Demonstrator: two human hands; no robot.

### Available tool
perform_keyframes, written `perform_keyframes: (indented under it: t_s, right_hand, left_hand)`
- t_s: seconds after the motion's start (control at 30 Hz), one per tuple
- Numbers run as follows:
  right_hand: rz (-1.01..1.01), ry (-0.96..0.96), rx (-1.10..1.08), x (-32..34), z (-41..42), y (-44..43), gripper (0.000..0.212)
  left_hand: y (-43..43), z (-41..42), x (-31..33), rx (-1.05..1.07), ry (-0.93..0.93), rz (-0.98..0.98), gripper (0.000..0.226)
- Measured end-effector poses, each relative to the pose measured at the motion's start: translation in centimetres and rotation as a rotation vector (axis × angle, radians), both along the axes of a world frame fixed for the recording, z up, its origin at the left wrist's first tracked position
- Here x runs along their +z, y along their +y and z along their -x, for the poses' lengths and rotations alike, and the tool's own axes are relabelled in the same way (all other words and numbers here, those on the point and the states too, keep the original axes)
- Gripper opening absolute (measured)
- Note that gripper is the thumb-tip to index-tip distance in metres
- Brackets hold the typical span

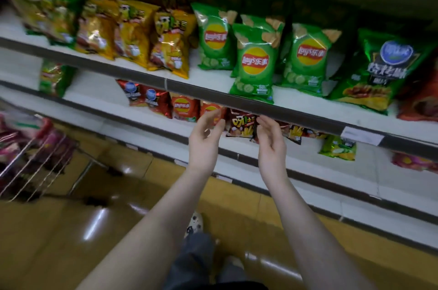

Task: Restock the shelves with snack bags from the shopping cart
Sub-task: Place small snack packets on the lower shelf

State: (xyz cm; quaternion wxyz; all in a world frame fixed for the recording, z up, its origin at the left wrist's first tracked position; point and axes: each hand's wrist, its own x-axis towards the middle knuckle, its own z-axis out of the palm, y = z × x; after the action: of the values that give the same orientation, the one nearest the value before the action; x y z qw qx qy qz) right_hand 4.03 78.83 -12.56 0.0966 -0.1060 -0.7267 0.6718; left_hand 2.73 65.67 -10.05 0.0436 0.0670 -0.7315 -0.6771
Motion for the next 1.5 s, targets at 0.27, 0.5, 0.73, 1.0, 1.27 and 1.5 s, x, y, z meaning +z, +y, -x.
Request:
perform_keyframes:
  t_s: [0.27, 0.5, 0.73, 1.0, 1.27, 1.5]
  right_hand:
    - [0.105, 0.053, 0.242, 3.7, 0.0, -11.4, 0.027]
    - [0.131, 0.071, 0.508, 4.5, -0.5, -29.3, 0.032]
    - [0.160, 0.061, 0.638, 5.3, -1.7, -48.4, 0.022]
    - [0.174, -0.002, 0.682, 4.2, 1.6, -61.7, 0.018]
    - [0.104, -0.142, 0.673, -0.9, 10.1, -72.1, 0.016]
    - [0.049, -0.266, 0.629, -4.7, 16.6, -77.5, 0.016]
  left_hand:
    - [-11.0, -3.2, 3.6, 0.234, 0.054, -0.025, 0.023]
    - [-29.1, -7.4, 5.1, 0.514, 0.078, -0.031, 0.020]
    - [-47.4, -12.0, 6.5, 0.720, 0.126, -0.063, 0.021]
    - [-60.0, -11.0, 4.2, 0.838, 0.067, -0.052, 0.021]
    - [-70.1, -3.1, 0.6, 0.917, -0.052, -0.065, 0.019]
    - [-76.3, 4.3, -2.1, 0.878, -0.185, -0.073, 0.017]
